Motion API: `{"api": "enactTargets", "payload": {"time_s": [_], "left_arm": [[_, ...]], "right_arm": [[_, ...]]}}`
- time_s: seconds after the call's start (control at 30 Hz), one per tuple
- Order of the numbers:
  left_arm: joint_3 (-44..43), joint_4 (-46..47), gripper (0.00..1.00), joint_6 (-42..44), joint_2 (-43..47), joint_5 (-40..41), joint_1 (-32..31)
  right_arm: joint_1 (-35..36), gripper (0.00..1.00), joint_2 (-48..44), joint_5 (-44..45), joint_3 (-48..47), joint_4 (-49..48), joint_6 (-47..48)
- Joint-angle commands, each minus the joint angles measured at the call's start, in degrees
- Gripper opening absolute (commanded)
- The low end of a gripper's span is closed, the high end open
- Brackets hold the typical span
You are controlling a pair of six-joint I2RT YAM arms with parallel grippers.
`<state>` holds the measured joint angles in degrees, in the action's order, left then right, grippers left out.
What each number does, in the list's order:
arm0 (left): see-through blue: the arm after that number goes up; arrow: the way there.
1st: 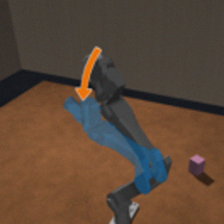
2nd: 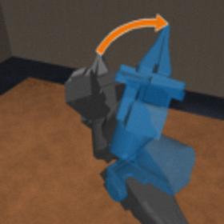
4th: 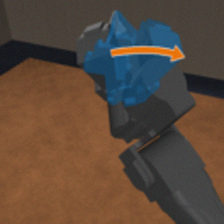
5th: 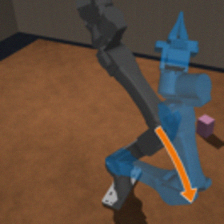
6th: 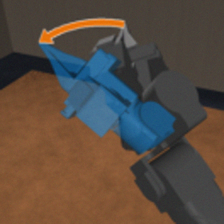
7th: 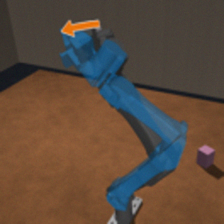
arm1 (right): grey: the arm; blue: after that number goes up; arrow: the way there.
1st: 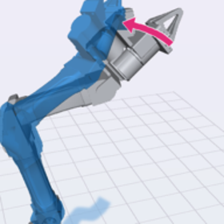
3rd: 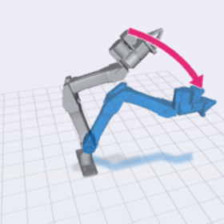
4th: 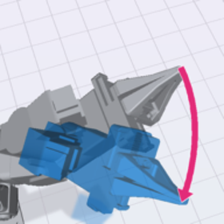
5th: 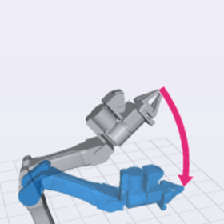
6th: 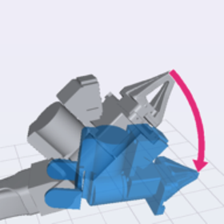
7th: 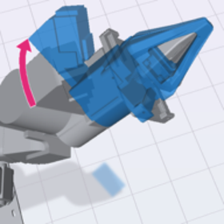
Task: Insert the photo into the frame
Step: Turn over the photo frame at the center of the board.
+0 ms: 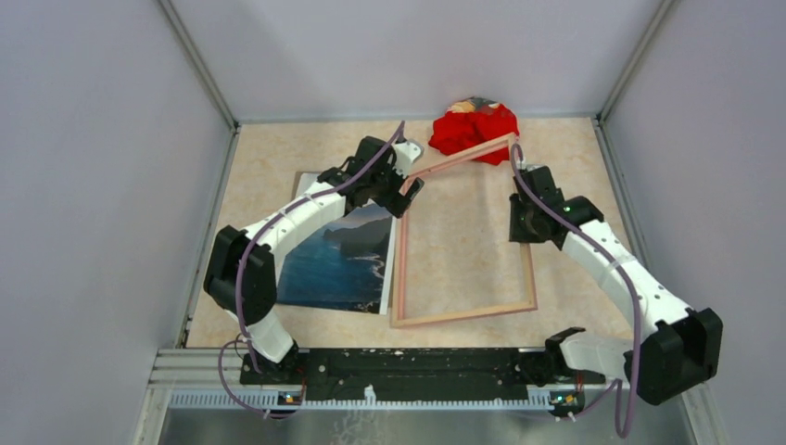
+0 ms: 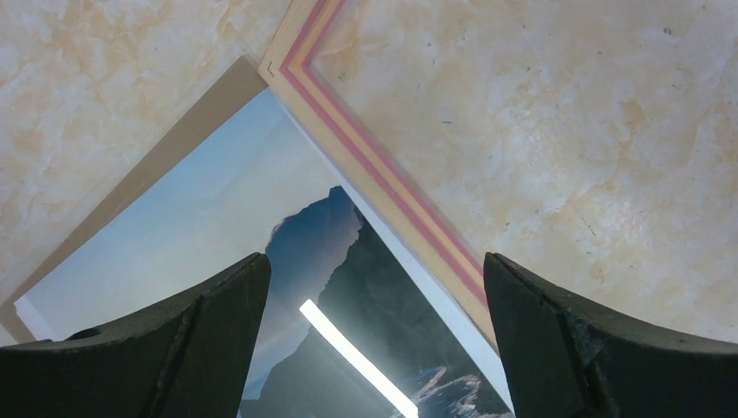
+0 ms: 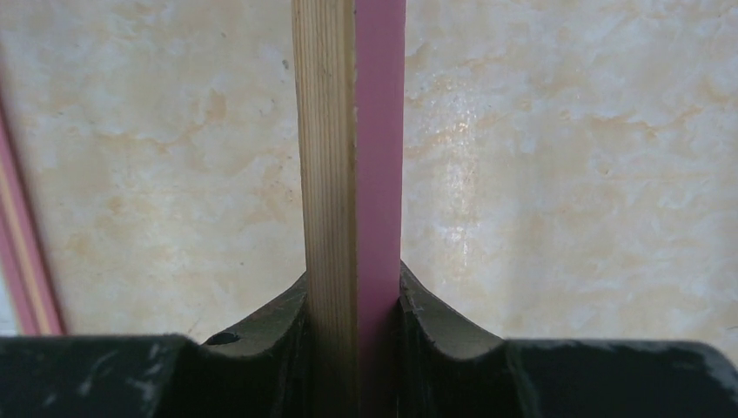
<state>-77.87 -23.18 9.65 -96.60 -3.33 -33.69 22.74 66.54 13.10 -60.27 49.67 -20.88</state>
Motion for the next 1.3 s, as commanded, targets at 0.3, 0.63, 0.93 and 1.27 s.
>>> {"api": "enactTargets", "payload": {"time_s": [0.3,0.63,0.93,1.27], "left_arm": [[2.03,1.33,0.98,1.69,2.36,1.74,1.45],[0.75,0.84,0.98,1.42,2.91,-1.23,6.43],[1.75,2.28,0.98,1.94,2.54,-5.41,13.11],[1.51,1.58,0.98,3.85,0.54,-6.76,19.69]], "right_arm": [[0.19,0.00,11.17,17.60,6.43,-7.55,2.05],[0.20,0.01,25.03,19.28,4.71,-10.39,5.04],[2.64,0.13,33.74,23.62,1.88,-7.91,6.30],[0.86,0.76,27.79,23.30,-1.27,-4.33,-1.88]]}}
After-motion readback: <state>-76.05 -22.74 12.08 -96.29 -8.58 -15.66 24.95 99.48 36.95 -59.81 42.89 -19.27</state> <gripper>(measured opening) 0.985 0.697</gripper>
